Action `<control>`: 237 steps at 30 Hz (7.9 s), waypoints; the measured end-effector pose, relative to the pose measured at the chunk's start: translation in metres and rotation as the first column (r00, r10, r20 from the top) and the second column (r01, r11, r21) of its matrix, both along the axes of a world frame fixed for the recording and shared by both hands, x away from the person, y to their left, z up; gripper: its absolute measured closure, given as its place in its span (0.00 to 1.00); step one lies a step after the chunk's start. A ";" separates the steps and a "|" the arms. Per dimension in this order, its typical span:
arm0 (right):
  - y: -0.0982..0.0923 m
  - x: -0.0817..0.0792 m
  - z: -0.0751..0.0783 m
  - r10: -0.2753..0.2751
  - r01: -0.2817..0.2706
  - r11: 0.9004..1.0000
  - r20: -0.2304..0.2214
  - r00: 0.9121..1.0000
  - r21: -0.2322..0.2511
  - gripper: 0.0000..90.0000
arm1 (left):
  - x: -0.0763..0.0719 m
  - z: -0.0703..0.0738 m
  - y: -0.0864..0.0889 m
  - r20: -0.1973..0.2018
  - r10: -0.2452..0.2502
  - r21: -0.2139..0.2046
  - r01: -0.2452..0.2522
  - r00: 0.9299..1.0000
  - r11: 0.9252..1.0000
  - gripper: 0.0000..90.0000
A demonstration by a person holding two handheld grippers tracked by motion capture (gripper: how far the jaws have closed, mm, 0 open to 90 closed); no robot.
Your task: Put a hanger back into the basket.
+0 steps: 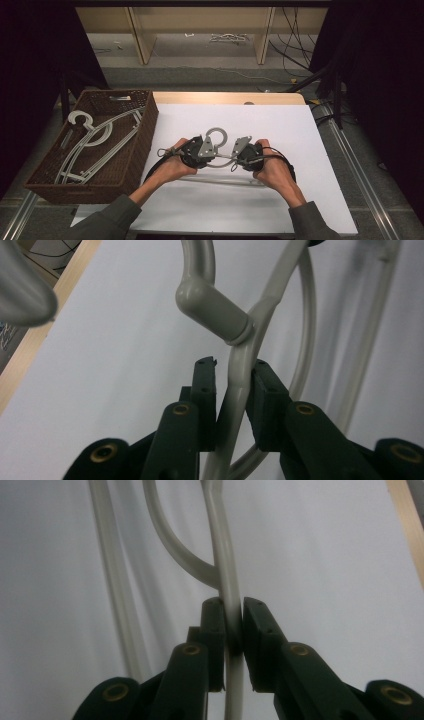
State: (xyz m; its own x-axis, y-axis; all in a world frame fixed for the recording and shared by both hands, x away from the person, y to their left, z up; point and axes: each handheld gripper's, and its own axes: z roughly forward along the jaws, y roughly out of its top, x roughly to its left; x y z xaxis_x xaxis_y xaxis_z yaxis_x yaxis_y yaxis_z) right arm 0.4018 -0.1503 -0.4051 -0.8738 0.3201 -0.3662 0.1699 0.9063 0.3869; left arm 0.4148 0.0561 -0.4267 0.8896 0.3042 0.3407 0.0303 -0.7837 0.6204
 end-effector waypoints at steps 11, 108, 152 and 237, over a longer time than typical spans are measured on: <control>-0.005 0.001 0.005 -0.103 0.104 0.983 -0.014 0.995 0.154 0.58 | -0.007 0.012 0.003 -0.034 -0.010 -0.030 0.009 0.999 1.000 0.90; -0.063 -0.060 -0.027 -0.394 0.326 0.685 -0.045 0.918 0.652 0.30 | 0.013 0.145 0.129 0.014 0.358 -0.230 -0.346 0.934 0.910 0.90; -0.061 -0.058 -0.031 -0.396 0.338 0.692 -0.056 0.916 0.638 0.30 | 0.027 0.110 0.265 -0.002 0.605 -0.342 -0.569 0.796 0.748 0.90; -0.062 -0.057 -0.035 -0.395 0.352 0.703 -0.073 0.916 0.618 0.30 | 0.043 0.006 0.341 -0.083 0.774 -0.025 -0.778 0.628 0.628 0.88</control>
State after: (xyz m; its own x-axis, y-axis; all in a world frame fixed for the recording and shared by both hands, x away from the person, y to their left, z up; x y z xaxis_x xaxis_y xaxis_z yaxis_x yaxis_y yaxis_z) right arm 0.3450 -0.2126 -0.4401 -0.6172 0.7864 -0.0252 0.4002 0.3413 0.8505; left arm 0.4581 0.3967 -0.4208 0.3330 0.9070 0.2578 0.6488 -0.4188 0.6353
